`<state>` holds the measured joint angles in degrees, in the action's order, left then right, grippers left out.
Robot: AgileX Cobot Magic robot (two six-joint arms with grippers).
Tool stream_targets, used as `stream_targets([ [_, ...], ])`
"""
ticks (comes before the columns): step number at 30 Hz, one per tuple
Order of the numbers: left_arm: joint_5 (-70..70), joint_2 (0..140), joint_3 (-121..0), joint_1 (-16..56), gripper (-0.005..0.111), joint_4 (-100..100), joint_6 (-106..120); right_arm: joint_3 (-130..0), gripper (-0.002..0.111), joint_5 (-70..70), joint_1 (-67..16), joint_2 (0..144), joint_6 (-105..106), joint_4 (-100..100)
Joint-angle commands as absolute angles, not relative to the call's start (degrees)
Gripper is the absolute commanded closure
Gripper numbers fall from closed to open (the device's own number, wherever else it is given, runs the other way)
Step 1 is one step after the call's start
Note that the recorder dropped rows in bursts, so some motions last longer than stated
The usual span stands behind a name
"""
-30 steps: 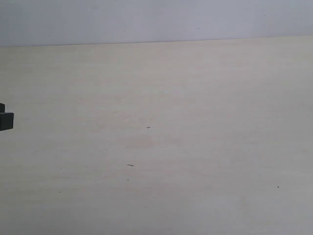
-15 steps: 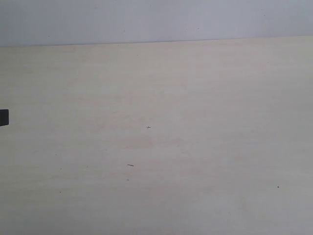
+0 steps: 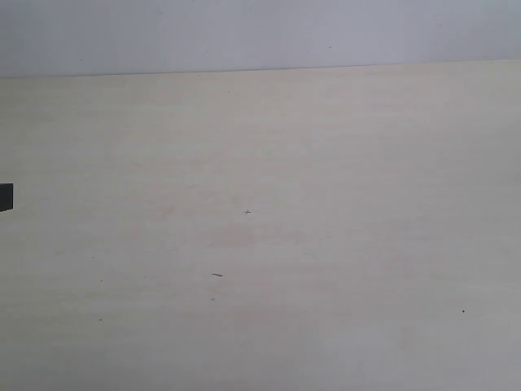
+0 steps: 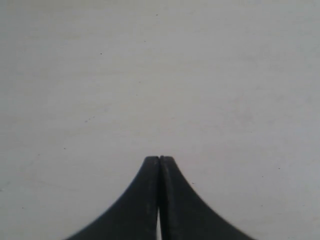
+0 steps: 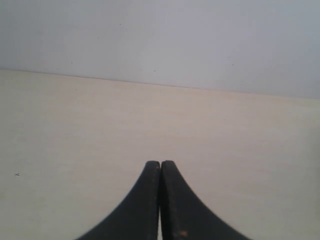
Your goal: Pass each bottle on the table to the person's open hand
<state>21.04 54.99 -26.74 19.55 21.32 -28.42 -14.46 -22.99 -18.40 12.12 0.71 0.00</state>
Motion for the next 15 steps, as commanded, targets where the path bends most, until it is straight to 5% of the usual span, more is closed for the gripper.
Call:
stream_targets([
  [1, 20.16, 51.70, -26.63, 18.15, 0.107, 32.07, -27.33, -14.10, 0.108, -22.59, -17.99, 12.00, 0.77, 0.00],
  [8, 31.40, 20.65, -25.28, 3.99, 0.107, 19.97, -35.23, -14.10, 0.108, -22.58, -17.99, 12.00, 0.40, 0.00],
  [15, 32.44, 8.65, -17.25, 3.35, 0.107, 19.42, -35.23, -14.10, 0.108, -22.58, -17.99, 12.00, 0.40, 0.00],
])
